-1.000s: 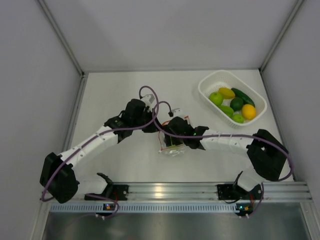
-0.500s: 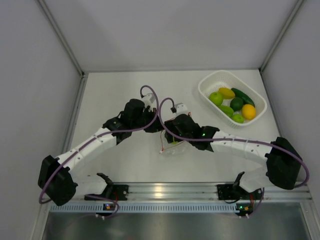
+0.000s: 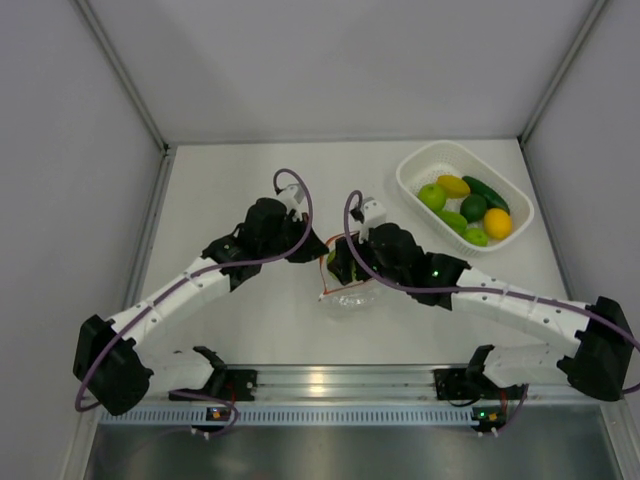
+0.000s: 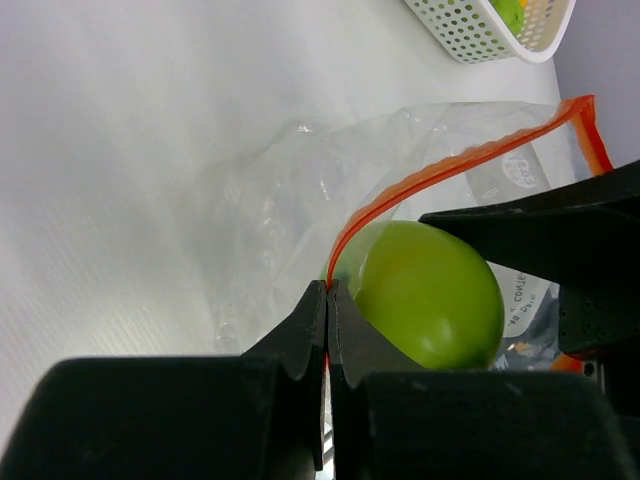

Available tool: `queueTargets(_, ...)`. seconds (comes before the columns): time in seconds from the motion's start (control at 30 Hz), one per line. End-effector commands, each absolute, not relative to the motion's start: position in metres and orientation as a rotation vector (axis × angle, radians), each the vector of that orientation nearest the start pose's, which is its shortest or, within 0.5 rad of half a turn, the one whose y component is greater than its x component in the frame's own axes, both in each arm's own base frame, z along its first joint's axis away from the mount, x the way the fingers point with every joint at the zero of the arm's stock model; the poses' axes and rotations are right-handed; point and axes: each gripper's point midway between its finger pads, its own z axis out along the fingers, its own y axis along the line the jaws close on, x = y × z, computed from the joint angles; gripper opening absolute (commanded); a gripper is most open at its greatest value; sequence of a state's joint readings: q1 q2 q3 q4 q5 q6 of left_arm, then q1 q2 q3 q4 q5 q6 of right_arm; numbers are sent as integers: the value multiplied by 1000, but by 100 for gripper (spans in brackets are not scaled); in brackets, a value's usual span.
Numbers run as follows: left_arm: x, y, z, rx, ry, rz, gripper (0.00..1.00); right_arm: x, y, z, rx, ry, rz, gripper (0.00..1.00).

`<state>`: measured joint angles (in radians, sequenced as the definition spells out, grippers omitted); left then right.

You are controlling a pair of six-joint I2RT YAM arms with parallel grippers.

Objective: Open the zip-top bag and remove the fake food

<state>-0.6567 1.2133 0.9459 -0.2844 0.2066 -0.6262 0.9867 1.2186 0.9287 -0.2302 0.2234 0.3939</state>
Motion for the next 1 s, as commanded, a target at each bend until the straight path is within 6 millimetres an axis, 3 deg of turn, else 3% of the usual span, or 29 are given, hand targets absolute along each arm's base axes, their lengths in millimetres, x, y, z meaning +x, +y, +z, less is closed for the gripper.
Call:
queueTargets(0.0,260,-273,215,147,2190,-961,0,217,317,242,-519,1937,744,51)
queueTargets(0.57,259,-267,220,111,2163,-953,0,233,313,337,-282,1638,890,45)
queueTargets(0.8,267,-253,214,47,2152,-878,0,241,271,398,-243,1555,796,46)
queueTargets(0.9,270,-247,214,19,2144,-858,0,258,236,404,-176,1580,700,45)
queueTargets(0.97,271,-243,216,6,2132,-846,0,281,203,404,-96,1587,610,46)
